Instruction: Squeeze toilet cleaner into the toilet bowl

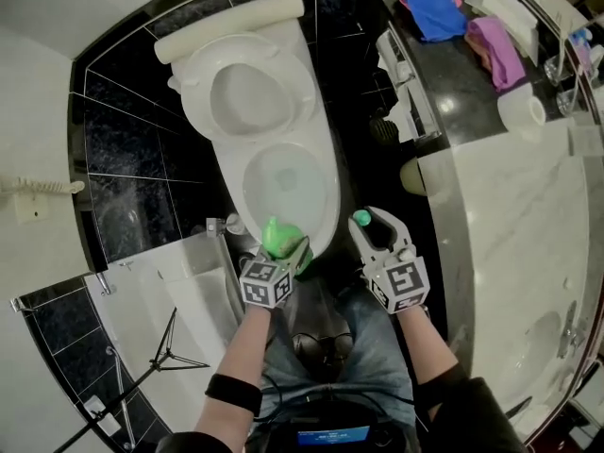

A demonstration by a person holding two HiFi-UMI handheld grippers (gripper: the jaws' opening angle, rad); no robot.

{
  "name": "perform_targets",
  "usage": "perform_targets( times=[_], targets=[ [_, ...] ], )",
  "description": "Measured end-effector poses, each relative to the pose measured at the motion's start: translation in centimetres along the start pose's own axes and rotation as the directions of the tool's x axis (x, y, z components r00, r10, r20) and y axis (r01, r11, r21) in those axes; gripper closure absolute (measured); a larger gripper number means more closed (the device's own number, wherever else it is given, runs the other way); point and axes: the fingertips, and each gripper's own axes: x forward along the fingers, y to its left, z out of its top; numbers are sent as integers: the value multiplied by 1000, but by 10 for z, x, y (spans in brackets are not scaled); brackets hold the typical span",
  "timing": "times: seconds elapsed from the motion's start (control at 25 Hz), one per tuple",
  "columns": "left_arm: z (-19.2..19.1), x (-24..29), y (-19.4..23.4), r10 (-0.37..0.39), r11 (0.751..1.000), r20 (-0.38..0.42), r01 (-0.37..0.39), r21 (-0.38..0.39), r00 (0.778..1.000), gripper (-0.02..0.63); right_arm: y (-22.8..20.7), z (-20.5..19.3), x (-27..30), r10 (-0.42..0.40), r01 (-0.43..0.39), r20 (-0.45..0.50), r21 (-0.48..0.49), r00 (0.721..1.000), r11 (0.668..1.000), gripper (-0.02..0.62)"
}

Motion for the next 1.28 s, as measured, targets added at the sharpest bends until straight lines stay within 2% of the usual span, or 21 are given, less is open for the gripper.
perform_targets(
  times=[0.2, 0.32, 0.6, 0.76, 0.92, 1.08, 1.28],
  targets=[
    [52, -40, -27, 64, 984, 60, -73, 160, 996, 426, 18, 31, -21, 33, -33, 20, 1, 999, 999, 445],
    [83, -67, -44, 102, 972, 109, -122, 202, 989, 426, 24, 50, -35, 53, -53, 29, 3, 998, 999, 445],
    [137, -147, -83, 192, 946, 208, -237, 221, 959, 425, 42, 101, -75, 129, -128, 64, -12, 990, 992, 443],
    [154, -203, -114, 241, 931, 251, -296, 214, 938, 425, 71, 140, -110, 232, -231, 69, -25, 970, 973, 440],
    [156, -247, -139, 274, 918, 261, -333, 215, 925, 425, 94, 159, -135, 313, -311, 57, -50, 948, 949, 440],
    [155, -278, -154, 278, 915, 262, -338, 220, 924, 425, 109, 171, -153, 328, -325, 39, -69, 944, 943, 440],
    [157, -304, -154, 250, 917, 268, -317, 243, 930, 425, 121, 171, -166, 288, -283, 26, -124, 957, 951, 440]
  ],
)
